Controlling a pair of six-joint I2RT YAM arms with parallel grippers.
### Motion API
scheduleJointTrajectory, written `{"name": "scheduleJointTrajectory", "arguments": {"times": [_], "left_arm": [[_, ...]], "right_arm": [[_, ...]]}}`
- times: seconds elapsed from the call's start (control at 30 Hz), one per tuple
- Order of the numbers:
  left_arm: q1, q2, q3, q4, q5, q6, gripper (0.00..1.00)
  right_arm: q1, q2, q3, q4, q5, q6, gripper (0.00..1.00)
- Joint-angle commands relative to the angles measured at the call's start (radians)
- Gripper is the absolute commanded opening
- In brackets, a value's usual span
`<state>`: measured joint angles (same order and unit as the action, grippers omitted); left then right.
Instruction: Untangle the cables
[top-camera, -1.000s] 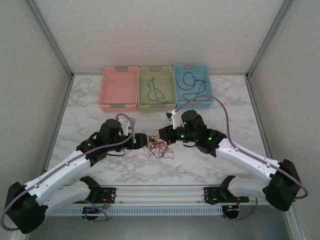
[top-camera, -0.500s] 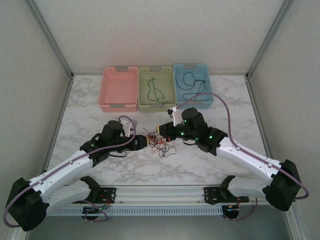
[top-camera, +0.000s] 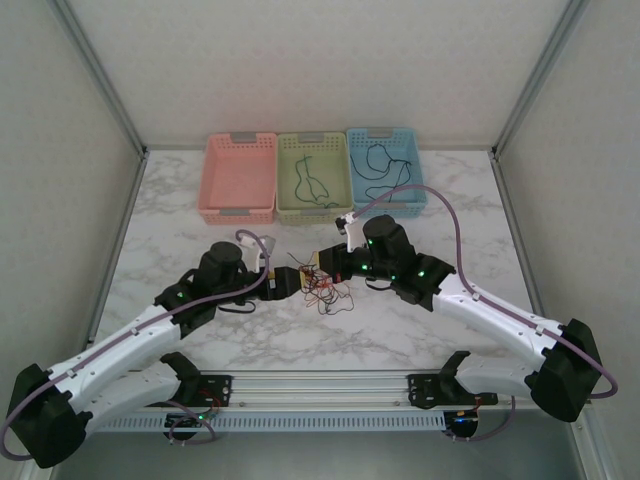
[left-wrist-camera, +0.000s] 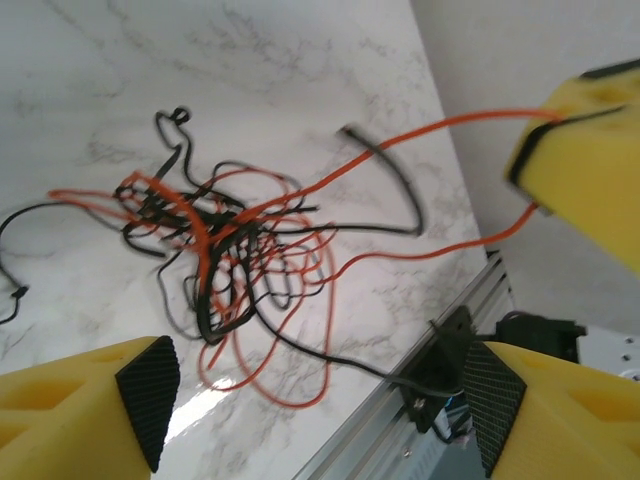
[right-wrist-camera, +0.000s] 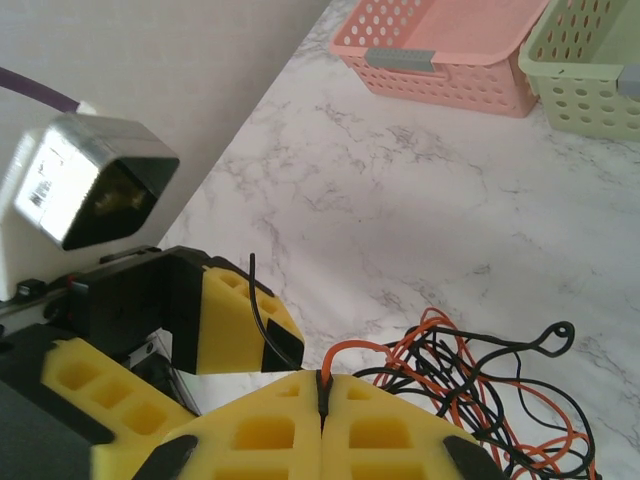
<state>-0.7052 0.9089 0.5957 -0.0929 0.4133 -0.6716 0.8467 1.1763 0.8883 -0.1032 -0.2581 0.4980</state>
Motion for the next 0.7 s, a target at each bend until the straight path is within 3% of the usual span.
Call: {"name": "scheduleJointTrajectory", "arguments": {"times": [0.0, 0.17, 0.67], "left_arm": [[-0.007, -0.006, 0.035, 0.084, -0.016, -0.05, 0.78], [-0.011, 0.033, 0.051, 0.119, -0.016, -0.068, 0.78], [-0.042, 0.098, 0.069, 0.136, -0.055, -0.095, 0.47]], "right_arm": [[-0.006, 0.003, 0.013, -0.006, -0.013, 0.004, 0.0], [-0.007, 0.007, 0.009, -0.007, -0.029, 0.004, 0.0], [-0.007, 0.0, -0.008, 0.002, -0.068, 0.006, 0.0]]}}
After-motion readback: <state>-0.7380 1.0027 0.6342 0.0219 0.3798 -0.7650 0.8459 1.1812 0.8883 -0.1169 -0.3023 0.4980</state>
